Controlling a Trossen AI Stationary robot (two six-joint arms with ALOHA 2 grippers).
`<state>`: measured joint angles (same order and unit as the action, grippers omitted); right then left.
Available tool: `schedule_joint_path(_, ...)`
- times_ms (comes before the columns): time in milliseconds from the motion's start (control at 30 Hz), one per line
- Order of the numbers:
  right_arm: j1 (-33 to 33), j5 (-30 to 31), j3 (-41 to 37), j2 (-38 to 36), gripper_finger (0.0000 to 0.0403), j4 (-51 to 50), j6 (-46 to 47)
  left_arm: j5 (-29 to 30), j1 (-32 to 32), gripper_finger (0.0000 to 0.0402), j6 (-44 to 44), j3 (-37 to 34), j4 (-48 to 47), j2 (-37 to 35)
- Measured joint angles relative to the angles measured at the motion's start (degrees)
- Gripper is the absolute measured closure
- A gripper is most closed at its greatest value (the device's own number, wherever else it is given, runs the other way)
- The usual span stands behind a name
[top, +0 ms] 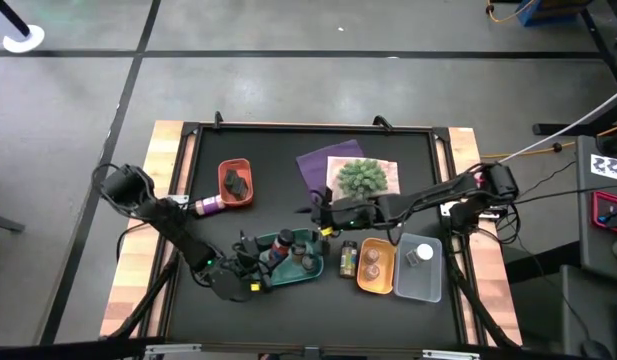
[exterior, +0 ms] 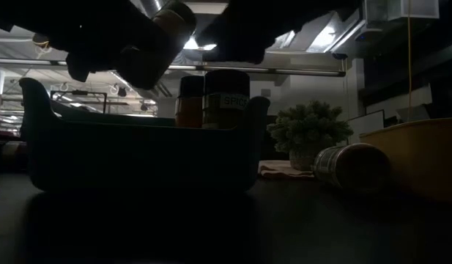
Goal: Sort spices by type
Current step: Put the orange seasoning bottle into the blue bin
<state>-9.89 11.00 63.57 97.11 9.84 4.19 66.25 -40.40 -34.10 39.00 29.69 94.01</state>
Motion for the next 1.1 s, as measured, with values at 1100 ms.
schedule_joint_path(1100, -2.2, -1.5, 0.0, 4.0, 0.0161, 8.7, 3.2, -1.4, 0.5, 0.0231, 4.5, 0.0, -2.5, 0.5)
